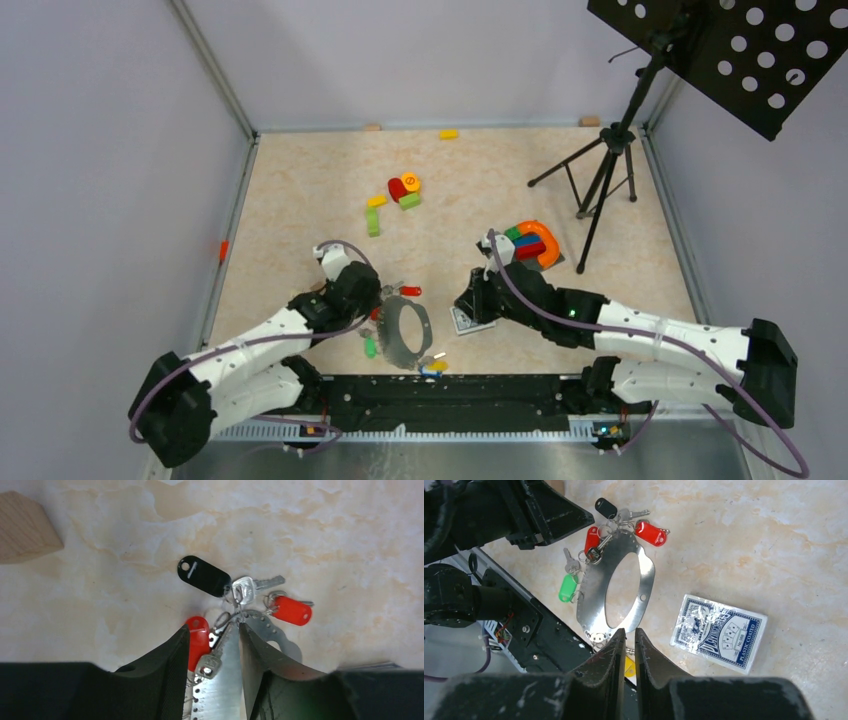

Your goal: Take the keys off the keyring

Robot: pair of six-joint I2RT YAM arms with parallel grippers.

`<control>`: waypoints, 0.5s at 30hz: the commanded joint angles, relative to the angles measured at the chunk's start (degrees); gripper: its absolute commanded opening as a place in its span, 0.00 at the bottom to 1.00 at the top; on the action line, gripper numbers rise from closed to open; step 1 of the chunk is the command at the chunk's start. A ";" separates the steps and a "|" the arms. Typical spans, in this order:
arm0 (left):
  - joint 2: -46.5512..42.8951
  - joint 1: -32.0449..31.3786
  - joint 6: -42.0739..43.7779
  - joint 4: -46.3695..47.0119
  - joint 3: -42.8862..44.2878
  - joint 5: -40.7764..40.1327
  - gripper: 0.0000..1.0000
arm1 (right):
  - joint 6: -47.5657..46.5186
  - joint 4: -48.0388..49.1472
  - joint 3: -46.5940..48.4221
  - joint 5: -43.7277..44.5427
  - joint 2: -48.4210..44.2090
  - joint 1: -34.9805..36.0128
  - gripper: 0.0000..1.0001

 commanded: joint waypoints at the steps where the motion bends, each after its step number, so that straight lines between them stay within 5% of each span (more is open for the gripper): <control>1: 6.31 4.49 8.68 5.18 4.11 8.31 0.43 | 1.66 -0.34 -0.41 -0.62 -0.55 0.55 0.11; 15: -0.30 4.42 -13.21 -20.74 1.82 8.51 0.50 | 2.67 0.94 -1.98 -1.11 0.85 0.53 0.11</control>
